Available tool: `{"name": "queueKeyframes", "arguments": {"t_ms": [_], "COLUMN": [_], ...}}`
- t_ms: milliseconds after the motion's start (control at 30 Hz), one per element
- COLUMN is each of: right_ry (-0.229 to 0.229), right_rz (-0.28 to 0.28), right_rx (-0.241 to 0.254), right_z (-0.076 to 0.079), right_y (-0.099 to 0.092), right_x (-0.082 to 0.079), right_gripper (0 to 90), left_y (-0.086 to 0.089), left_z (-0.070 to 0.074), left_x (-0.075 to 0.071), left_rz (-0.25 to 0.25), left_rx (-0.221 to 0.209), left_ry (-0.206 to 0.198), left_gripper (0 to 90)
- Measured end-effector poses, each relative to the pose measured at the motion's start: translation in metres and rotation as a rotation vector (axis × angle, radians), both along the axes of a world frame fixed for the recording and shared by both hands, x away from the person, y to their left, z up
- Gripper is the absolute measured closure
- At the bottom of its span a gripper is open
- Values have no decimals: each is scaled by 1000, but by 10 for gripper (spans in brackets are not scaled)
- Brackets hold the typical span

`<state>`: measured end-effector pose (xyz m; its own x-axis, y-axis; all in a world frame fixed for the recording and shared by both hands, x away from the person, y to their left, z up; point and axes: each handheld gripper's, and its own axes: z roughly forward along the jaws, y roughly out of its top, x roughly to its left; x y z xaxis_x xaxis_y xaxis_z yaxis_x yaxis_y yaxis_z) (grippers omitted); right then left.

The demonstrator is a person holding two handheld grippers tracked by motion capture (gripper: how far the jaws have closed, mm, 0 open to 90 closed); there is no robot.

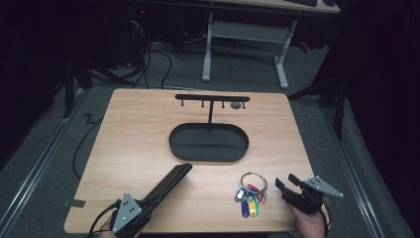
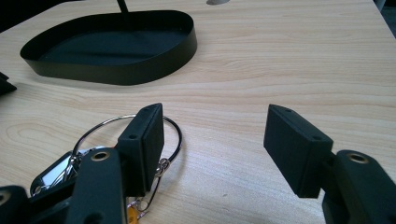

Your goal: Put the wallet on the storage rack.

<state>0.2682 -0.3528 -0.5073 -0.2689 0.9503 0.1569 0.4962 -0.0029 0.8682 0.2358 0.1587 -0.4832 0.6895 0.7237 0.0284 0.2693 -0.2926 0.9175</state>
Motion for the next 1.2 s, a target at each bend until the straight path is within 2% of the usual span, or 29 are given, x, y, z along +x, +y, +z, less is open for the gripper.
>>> {"name": "queueKeyframes", "arguments": {"t_ms": [300,833,1200], "right_ry": [2,13,8], "right_rz": [-2,-2,-4], "right_rx": [11,10,6], "right_z": [0,-2,-1], "right_y": [0,1,2], "right_x": [0,2,0], "right_gripper": [385,386,386], "left_y": [13,35,48], "left_z": [0,-4,-8], "left_x": [7,15,17], "left_rz": [23,78,85], "left_rx": [-100,-155,-159], "left_ry": [34,50,47], "left_gripper": [840,837,827]}}
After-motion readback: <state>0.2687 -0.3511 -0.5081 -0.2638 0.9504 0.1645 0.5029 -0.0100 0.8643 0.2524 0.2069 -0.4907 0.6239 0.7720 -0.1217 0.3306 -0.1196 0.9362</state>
